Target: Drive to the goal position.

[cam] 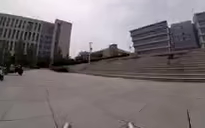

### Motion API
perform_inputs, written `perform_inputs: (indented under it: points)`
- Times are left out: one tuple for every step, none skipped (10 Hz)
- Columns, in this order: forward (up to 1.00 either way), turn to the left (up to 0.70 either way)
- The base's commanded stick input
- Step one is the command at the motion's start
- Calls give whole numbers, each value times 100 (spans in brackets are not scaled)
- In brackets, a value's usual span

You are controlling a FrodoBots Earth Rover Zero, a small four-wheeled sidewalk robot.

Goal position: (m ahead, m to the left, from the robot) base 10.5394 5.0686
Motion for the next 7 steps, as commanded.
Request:
perform_inputs:
  points:
    - [85, 34]
    - [85, 34]
    - [85, 34]
    - [85, 34]
    - [85, 32]
    - [85, 14]
    - [85, 0]
